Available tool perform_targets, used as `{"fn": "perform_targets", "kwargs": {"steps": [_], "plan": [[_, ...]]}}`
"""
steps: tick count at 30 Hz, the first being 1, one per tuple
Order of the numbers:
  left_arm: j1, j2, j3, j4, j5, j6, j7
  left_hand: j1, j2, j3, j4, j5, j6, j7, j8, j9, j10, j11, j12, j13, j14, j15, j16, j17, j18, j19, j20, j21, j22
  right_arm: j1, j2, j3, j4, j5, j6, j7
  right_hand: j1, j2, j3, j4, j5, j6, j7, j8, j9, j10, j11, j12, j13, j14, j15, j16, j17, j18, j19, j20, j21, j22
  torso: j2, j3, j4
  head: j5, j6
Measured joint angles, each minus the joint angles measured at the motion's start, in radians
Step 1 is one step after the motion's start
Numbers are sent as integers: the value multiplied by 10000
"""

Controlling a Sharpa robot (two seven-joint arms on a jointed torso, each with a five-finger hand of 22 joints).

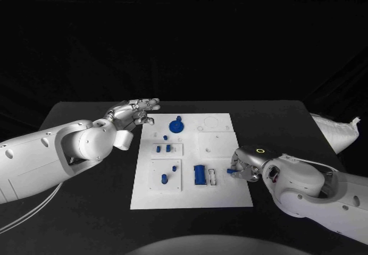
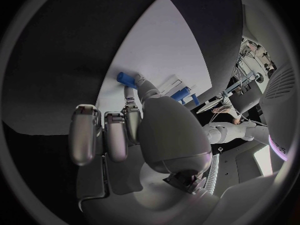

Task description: Assemble the parts on the task board

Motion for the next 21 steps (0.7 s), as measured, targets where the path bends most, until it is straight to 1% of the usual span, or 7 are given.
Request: {"fn": "perform_targets", "kwargs": {"steps": [1, 3, 6, 7, 10, 15, 21], "plan": [[0, 0, 0, 2, -1, 0, 0, 0, 0, 0, 0, 0, 0, 0, 0, 0, 0, 0, 0, -1, 0, 0, 0, -12, 0, 0, 0, 0, 0, -1, 0, -1, -3, 27, -31, 2, -23, 23, 227, 10, 73, 43, 10, -65, -32, 0, 0, 8, -56, 0, 0, 0, 0, 0, 0, 0, 0, 11, 0, 0, -1, 2, 0], [0, -3, 0, 6, -8, 0, 0, 0, 0, 0, 0, 0, 0, 0, 0, 0, 0, 0, 0, -1, 0, 0, 0, -19, 0, 0, 0, 0, 0, 0, -11, -1, -20, 124, -162, 2, -38, 38, 915, -82, 135, 118, 65, -197, -225, 0, 0, 58, -201, 0, 0, 46, 0, -157, 0, 0, 50, 56, -1, 1, -5, 5, 0], [0, -6, 0, 11, -16, 0, 0, 0, 0, 0, 0, 0, 0, 0, 0, 0, 0, 0, 0, -1, 0, 0, 0, -19, 0, 0, 0, 0, 1, -15, -55, -16, -23, 360, -436, -12, -228, 65, 1377, -54, 196, 149, 97, -372, -270, 0, 0, 107, -387, 0, 0, 46, -1, -156, 0, 0, 50, 96, -2, 3, -6, 5, 0], [0, -8, 0, 12, -18, 0, 0, 0, 0, 0, 0, 0, 0, 0, 0, 0, 0, 0, 0, -1, 0, 0, 0, -19, 0, 0, 0, 0, 1, -23, -72, -23, -18, 446, -533, -20, -395, 43, 1391, -47, 216, 154, 102, -384, -270, 0, 0, 120, -499, 0, 0, 46, -1, -156, 0, 0, 67, 107, -2, 4, -5, 5, 0], [0, -11, 0, 13, -25, 0, 0, 0, 0, 0, 0, 0, 0, 0, 0, 0, 0, 0, 0, -1, 0, 0, 0, -19, 0, 0, 0, 0, 1, -52, -141, -50, 40, 807, -879, -60, -852, -194, 2279, -51, 236, 187, 135, -497, -288, 1, 0, 134, -1533, 0, -1, 65, -1, -157, 0, 0, 89, 125, -3, 5, -1, -1, -7], [0, -14, 0, 16, -35, 0, 3, 0, 0, 0, 0, 0, 0, 0, 0, 0, 0, 0, 0, -2, 0, 0, 0, -18, 0, 0, 0, 0, 1, -105, -219, -97, 227, 1444, -1344, -136, -1253, -441, 2620, 47, 62, 227, 175, -519, -292, 4, -3, 94, -1551, 1, -2, 82, -1, -157, 0, 0, 88, 146, -2, 5, 4, -3, -9], [0, -15, 0, 19, -46, 0, 5, 0, 0, 0, 0, 0, 0, 0, 0, 0, 0, 0, 0, -2, 0, 0, 0, -18, 0, 0, 0, 0, 2, -108, -257, -95, 526, 2147, -1818, -199, -1599, -629, 2638, 163, -165, 315, 215, -518, -289, 64, -60, 164, -1547, 1, -2, 82, -2, -156, 0, 0, 148, 179, 4, 5, 5, 6, -21]]}}
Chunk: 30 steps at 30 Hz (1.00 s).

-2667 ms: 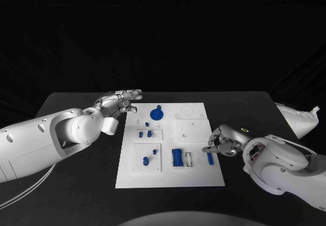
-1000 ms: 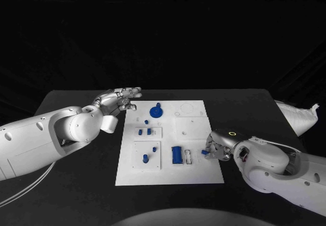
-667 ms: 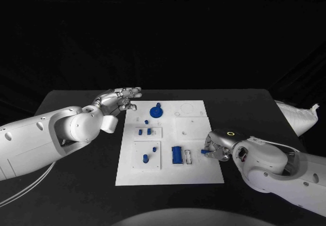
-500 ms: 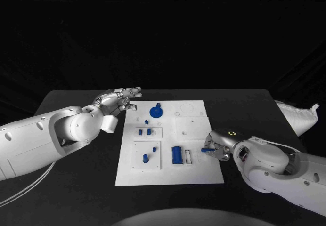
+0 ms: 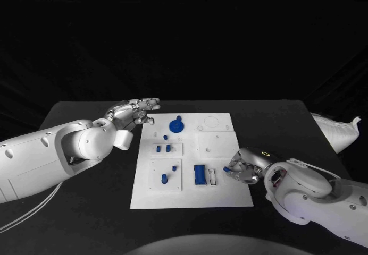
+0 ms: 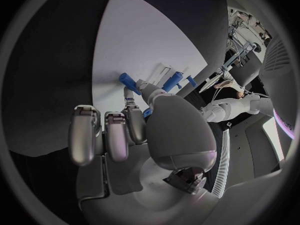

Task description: Assemble the parts on the task board

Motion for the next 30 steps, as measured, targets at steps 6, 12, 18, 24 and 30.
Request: {"fn": "perform_targets", "kwargs": {"steps": [6, 12, 18, 24, 30], "plan": [[0, 0, -1, 9, -8, 0, 2, 0, 0, 0, 0, 0, 0, 0, 0, 0, 0, 0, 0, 0, 0, 0, 0, 0, 0, 0, 0, 0, 0, 8, 47, 7, 105, 553, -255, -37, -261, -228, -74, 155, 12, 198, -152, 3, 8, 91, -87, 50, -1, 2, -2, 0, -1, 0, 0, 0, 1, 15, 0, -6, -1, 12, -27], [0, 1, -1, 19, -14, 0, 3, 41, 41, 0, 0, 0, 0, 0, 0, 0, -36, -37, 67, -1, 0, 0, 0, -26, 1, 0, 0, 0, 1, 12, 215, 7, 111, 950, -389, -66, -656, -366, -314, 395, 338, 568, -347, 4, 37, 143, -206, 177, -1, 21, -28, 41, -1, 0, 0, 0, 1, 61, -1, -10, -5, 4, -41], [0, 5, -1, 43, -18, 0, 3, 41, 41, 0, 0, 0, 0, 0, 0, 0, -36, -36, 68, -1, 0, 0, 0, -26, 0, 0, 0, 0, 1, 14, 441, 5, -4, 1264, -403, -96, -929, -407, -569, 649, 877, 815, -431, 148, 192, 169, -249, 419, -3, 38, -112, 40, -2, 0, 0, 0, 1, 61, -1, -11, 0, -5, -38], [0, 5, -1, 56, -20, 1, 3, 41, 41, 0, 0, 0, 0, 0, 0, 0, -36, -36, 68, -2, 0, 0, 0, -25, 0, 0, 0, 0, -8, 15, 664, 4, -202, 1451, -341, -126, -995, -341, -751, 715, 1092, 923, -477, 295, 376, 205, -285, 346, -3, 38, -183, 39, -1, 1, 2, -77, 0, 76, -1, -8, 0, 26, -53], [0, 3, -1, 62, -22, 3, -2, 41, 41, 0, 0, 0, 0, 0, 0, 0, -36, -36, 68, -2, 0, 0, 0, -25, 0, 0, 0, 0, -7, 15, 859, 2, -356, 1559, -252, -153, -995, -341, -804, 713, 1134, 975, -504, 299, 408, 205, -285, 289, -4, 38, -183, 39, -2, 1, 2, -77, 0, 75, 0, -3, 0, 33, -72]]}}
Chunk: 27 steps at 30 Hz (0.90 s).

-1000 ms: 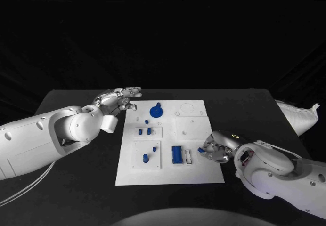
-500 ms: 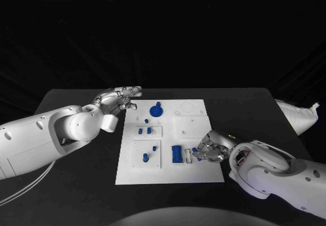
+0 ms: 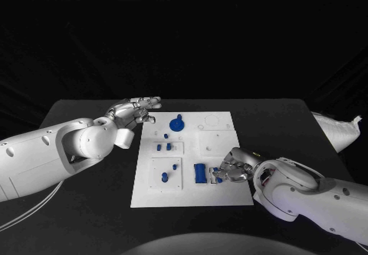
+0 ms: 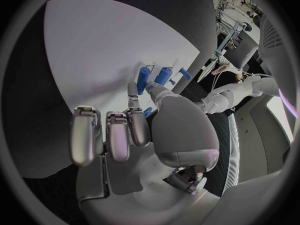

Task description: Assemble the parts on the task board

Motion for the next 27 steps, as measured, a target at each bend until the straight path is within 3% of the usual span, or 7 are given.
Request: {"fn": "perform_targets", "kwargs": {"steps": [16, 25, 27], "plan": [[0, 0, 0, 15, -3, 9, -11, 0, 0, 0, 0, 0, 0, 0, 0, 0, 0, 0, 0, -1, 0, 0, 0, -15, 0, 0, 0, 0, 1, 24, 232, 22, -148, 31, 238, -9, -94, -13, -82, 27, -4, 158, -123, 79, 95, -36, -35, -48, -2, -1, 1, -1, 7, 0, 0, 1, 0, -2, 2, 3, -10, 45, -27], [0, -3, 0, 24, -4, 13, -14, 0, 0, 0, 0, 0, 0, 0, 0, 0, 0, 0, 0, -1, 0, 0, 0, -14, 0, 0, 0, 0, 1, 14, 294, 8, -230, -6, 520, -38, -537, -51, -563, 348, 5, 153, -118, 149, 216, -68, -66, -146, -3, -1, 1, -1, 6, 0, 0, 2, 0, -29, 1, 3, -7, 61, -42], [0, -3, 0, 26, -4, 13, -14, 0, 0, 0, 0, 0, 0, 0, 0, 0, 0, 0, 0, -1, 0, 0, 0, -14, 0, 0, 0, 0, 1, 11, 298, 4, -241, -23, 562, -48, -761, -103, -815, 513, -187, 153, -118, 149, 260, -90, -88, -168, -3, -1, 0, -1, 5, 0, 0, 2, 0, -47, 0, 3, -8, 62, -41]]}}
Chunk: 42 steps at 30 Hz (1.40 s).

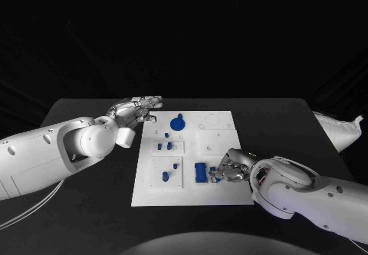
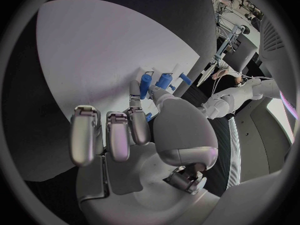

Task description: Assemble the parts on the task board

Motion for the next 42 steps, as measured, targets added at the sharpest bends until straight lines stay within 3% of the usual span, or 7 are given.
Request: {"fn": "perform_targets", "kwargs": {"steps": [7, 15, 21, 26, 36, 38, 42], "plan": [[0, 0, 0, 4, -2, 1, -1, 0, 0, 0, 0, 0, 0, 0, 0, 0, 0, 0, 0, 0, -27, -27, 0, -19, 0, 0, 0, 0, -9, -2, 15, 0, -32, -99, 48, -14, -212, 53, -858, 550, -773, -87, -23, 1, 201, -18, -17, -75, 0, 0, 0, 0, -1, 1, -36, -36, 0, -26, -2, 0, -5, -7, 18], [0, 0, 0, 4, -3, 1, -4, 0, 0, 0, 0, 0, 0, 0, 0, 0, 0, 0, 0, 0, -27, -27, 0, -19, 0, 0, 0, 0, -8, -3, -8, -2, 14, -241, 41, -26, -237, 78, -1217, 775, -792, -88, -23, 1, 288, -18, -17, -75, -1, 0, 0, -1, -2, 2, 0, -71, 0, -24, -2, 6, -11, -30, 31], [0, 0, 0, 0, -4, 1, -7, 0, 0, 0, 0, 0, 0, 0, 0, 0, 0, 0, 0, 0, -27, -27, 0, -19, -1, 0, 0, 0, -8, -6, -139, -4, 212, -344, -20, -26, -432, 277, -1590, 975, -772, -88, -23, 1, 401, 20, -54, -74, -1, 0, 0, -1, -2, 2, 0, -71, 0, 37, -2, 12, -11, -33, 37], [0, 1, 0, -4, -5, 4, -13, 0, 0, -29, -29, 0, 0, 0, 0, 0, -37, 37, 0, -1, -61, 8, 0, -45, 0, 0, 0, 0, -8, -6, -338, -1, 453, -415, -97, -22, -446, 501, -1772, 955, -592, -87, -23, 43, 459, 20, -54, -74, -2, -34, -38, -1, -3, 1, 0, -71, 0, 40, -4, 12, -11, -25, 40], [0, 12, 0, -13, -6, 9, -21, 0, 0, -29, -28, 0, 0, 0, 0, 0, -37, 37, 0, 0, -58, 11, 0, -87, 0, 0, 0, 0, -7, -6, -587, 5, 635, -527, -210, -13, -382, 564, -1887, 921, -416, -88, -23, 43, 508, 20, -53, -74, -2, 0, -72, -1, -3, 2, 0, -70, 0, 57, -12, 4, -13, -78, 62], [0, 12, 0, -14, -6, 10, -22, 0, 0, -28, -29, 0, 0, 0, 0, 0, -37, 37, 0, 0, -57, 12, 0, -103, -1, 0, 0, 0, -7, -2, -633, 7, 598, -545, -222, -13, -210, 667, -2002, 863, -341, -124, -60, 43, 544, 21, -53, -74, -2, 0, -72, -1, -4, 2, 0, -70, -1, 57, -12, 4, -12, -84, 74], [0, 12, 0, -23, -6, 11, -24, 0, 0, -28, -28, 0, 0, 0, 0, 0, -37, 37, 0, -1, -55, 13, 0, -105, 1, 0, 0, 0, -7, 2, -689, 14, 553, -571, -233, -4, 551, 500, -2150, 520, -633, -159, -26, 43, 616, 20, -52, -74, 5, 0, -72, -1, -4, 2, 0, -70, -1, 57, -11, 4, -12, -86, 93]]}}
